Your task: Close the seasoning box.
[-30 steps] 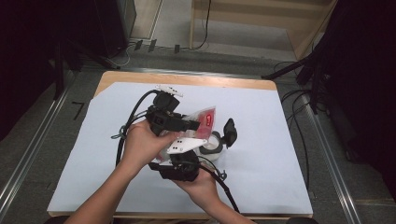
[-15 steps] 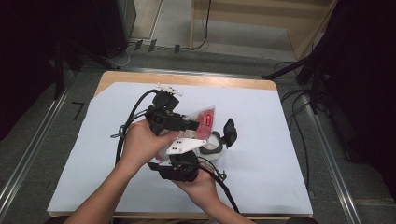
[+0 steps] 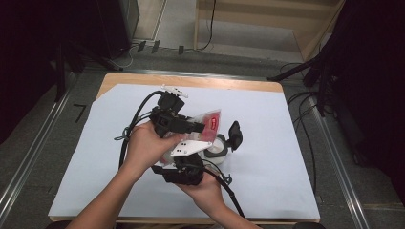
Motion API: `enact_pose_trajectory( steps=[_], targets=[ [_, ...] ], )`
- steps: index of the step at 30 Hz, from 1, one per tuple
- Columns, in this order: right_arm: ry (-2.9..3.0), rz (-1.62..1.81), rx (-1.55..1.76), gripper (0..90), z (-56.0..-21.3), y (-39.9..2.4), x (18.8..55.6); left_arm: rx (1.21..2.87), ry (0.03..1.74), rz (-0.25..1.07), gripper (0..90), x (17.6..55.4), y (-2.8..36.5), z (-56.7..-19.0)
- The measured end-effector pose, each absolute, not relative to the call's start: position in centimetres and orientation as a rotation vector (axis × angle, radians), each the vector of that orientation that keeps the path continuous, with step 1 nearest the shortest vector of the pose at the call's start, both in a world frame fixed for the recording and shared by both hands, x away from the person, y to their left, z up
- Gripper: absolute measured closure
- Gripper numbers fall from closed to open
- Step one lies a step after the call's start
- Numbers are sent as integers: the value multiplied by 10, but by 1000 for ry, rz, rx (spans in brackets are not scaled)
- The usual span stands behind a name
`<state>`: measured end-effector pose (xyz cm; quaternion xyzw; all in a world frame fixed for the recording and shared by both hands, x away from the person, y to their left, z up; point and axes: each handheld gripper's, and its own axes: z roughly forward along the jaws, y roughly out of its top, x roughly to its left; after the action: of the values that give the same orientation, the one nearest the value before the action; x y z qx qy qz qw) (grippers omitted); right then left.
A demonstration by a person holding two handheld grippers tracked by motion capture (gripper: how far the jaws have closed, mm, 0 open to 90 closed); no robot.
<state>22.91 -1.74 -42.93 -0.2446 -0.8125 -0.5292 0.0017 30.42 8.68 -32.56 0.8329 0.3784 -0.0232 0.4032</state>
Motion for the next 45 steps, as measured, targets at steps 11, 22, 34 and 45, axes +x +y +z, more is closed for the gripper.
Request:
enact_pose_trajectory(
  steps=[11, 22, 34, 45],
  targets=[
    [-2565, -1658, -763, 636, -428, -18, 229, 2091, 948, -66, 672, 304, 87, -325],
    [-2563, -1652, -767, 636, -427, -18, 228, 2109, 945, -67, 673, 306, 87, -325],
    [-2562, -1658, -767, 635, -428, -17, 228, 2101, 950, -68, 675, 305, 86, -325],
    [-2559, -1658, -773, 637, -428, -17, 227, 2101, 950, -68, 675, 305, 85, -325]
  ],
)
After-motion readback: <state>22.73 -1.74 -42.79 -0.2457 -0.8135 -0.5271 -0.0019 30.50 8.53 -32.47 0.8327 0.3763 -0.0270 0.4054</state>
